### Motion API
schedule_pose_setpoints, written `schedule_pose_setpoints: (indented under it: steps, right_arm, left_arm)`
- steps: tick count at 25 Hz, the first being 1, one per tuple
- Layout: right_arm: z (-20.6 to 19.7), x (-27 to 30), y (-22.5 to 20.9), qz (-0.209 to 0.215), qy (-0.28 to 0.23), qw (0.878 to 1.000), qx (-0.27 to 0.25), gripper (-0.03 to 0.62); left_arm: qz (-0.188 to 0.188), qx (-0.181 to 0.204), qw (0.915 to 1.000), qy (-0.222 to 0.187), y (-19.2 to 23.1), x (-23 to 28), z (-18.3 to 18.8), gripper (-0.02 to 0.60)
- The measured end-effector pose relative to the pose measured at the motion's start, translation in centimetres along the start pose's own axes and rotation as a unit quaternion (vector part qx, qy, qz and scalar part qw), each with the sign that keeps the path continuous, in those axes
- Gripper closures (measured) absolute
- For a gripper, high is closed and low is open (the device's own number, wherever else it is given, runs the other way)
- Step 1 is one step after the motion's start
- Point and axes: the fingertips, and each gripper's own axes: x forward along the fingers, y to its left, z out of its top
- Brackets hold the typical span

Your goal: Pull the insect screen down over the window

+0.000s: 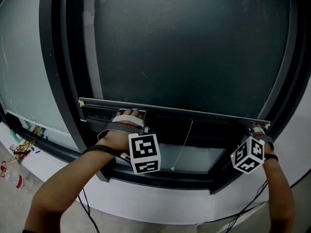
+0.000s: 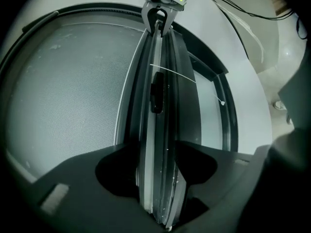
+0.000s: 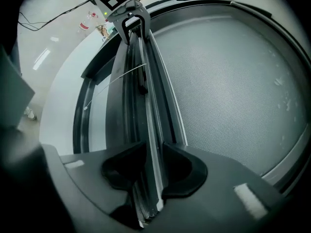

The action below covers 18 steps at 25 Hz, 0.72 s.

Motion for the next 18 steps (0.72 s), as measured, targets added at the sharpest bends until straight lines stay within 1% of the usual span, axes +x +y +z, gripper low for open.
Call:
schedule_pose_setpoints:
  steps: [3, 6, 12, 18]
  right_arm:
    - [-0.5, 0.9, 2.2, 0.017, 0.011, 1.000, -0.011, 0.479]
    - [-0.7, 1.6, 3.7, 0.020, 0.013, 1.000, -0.009, 0.479]
    - [-0.6, 1.8, 3.8, 0.001, 0.020, 1.000, 0.001, 0.488]
    - [-0.7, 1.7, 4.5, -0.027, 0.024, 0.999, 0.022, 0.520]
  left_arm:
    - [-0.021, 0.008, 0.9997, 0.004, -2.1, 0.8, -0.1, 0.344]
    - [-0.027, 0.009, 0.9996, 0.003, -3.8, 1.5, -0.2, 0.337]
    - [-0.018, 0.006, 0.9998, 0.001, -3.9, 1.7, -0.4, 0.337]
    - [-0.014, 0.007, 0.9999, 0.003, -4.8, 1.6, -0.5, 0.341]
